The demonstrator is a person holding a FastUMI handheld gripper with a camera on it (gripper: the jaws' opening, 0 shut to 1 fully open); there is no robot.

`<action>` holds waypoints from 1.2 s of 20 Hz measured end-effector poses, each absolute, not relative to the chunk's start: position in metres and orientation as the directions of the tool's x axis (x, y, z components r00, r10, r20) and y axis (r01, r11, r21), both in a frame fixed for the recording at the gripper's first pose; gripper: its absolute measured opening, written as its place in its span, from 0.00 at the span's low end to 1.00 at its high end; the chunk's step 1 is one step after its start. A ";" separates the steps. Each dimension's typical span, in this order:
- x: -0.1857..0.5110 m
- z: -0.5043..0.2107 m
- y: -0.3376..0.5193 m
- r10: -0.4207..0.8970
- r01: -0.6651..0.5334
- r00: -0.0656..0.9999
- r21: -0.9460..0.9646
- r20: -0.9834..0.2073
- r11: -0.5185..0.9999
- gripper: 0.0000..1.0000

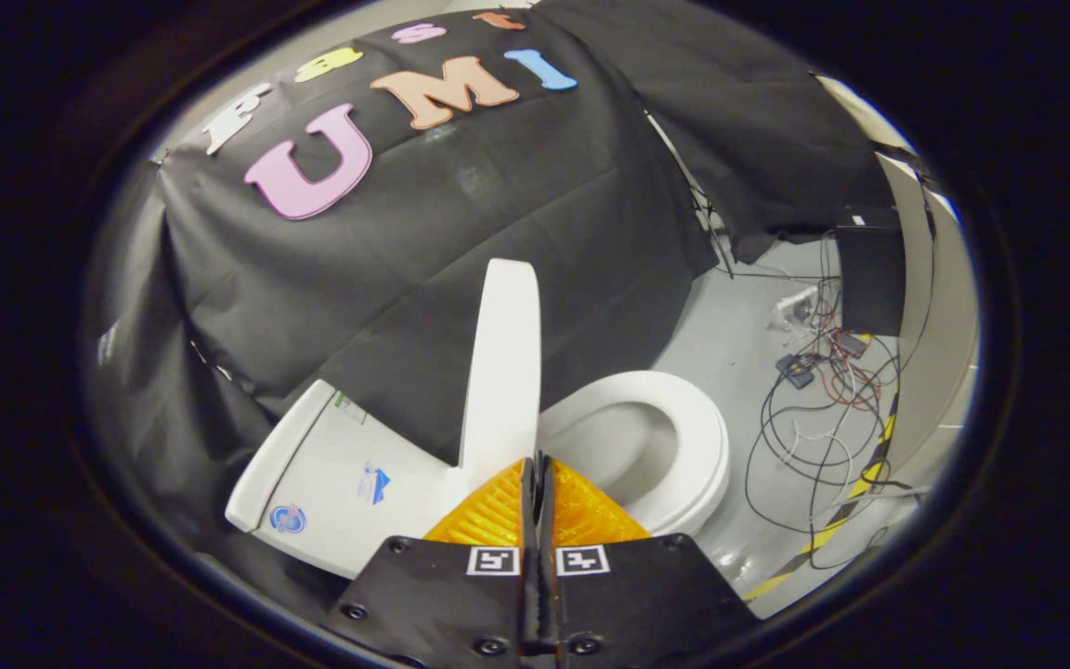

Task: Open the toilet lid.

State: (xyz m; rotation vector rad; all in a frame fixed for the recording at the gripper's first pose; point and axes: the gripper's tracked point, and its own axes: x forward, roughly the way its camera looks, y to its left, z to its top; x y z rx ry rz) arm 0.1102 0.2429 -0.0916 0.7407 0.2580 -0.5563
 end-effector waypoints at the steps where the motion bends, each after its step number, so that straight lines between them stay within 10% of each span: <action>1: 0.110 -0.091 0.246 -0.388 0.564 0.825 0.560 -0.412 0.607 0.00; 24: 0.138 -0.034 0.293 -0.503 0.604 0.792 0.328 -0.346 0.726 0.00</action>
